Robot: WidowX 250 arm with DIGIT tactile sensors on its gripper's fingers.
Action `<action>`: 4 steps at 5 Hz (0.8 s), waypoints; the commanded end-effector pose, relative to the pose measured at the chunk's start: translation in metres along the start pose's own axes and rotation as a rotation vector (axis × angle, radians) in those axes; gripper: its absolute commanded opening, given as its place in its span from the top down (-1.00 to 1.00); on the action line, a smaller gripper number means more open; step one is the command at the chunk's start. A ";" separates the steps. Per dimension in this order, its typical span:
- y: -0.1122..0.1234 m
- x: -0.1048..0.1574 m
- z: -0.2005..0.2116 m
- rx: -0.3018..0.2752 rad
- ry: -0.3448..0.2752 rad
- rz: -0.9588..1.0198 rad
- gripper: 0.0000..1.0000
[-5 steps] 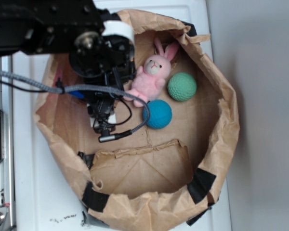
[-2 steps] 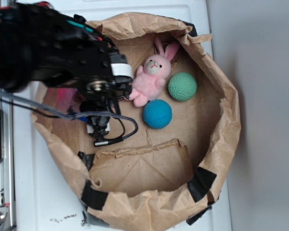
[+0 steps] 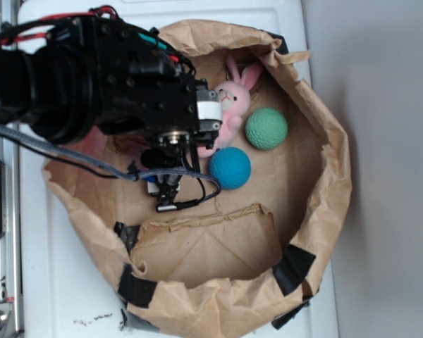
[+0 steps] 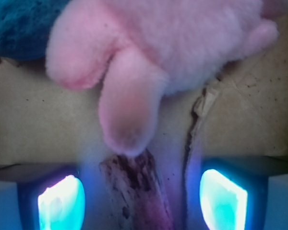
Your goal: Grab the wood chip.
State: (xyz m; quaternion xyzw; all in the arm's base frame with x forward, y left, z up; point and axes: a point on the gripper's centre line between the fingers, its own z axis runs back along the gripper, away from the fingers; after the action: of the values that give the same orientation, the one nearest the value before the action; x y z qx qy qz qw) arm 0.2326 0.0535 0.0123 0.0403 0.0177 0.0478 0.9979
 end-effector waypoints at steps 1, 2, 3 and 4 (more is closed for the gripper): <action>-0.009 -0.013 -0.001 -0.020 -0.036 0.014 1.00; -0.010 -0.016 0.002 -0.030 -0.049 0.011 1.00; -0.011 -0.020 0.007 -0.042 -0.068 0.008 1.00; -0.011 -0.021 0.014 -0.061 -0.079 0.020 1.00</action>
State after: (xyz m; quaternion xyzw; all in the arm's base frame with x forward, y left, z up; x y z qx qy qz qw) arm 0.2170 0.0350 0.0193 0.0095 -0.0092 0.0578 0.9982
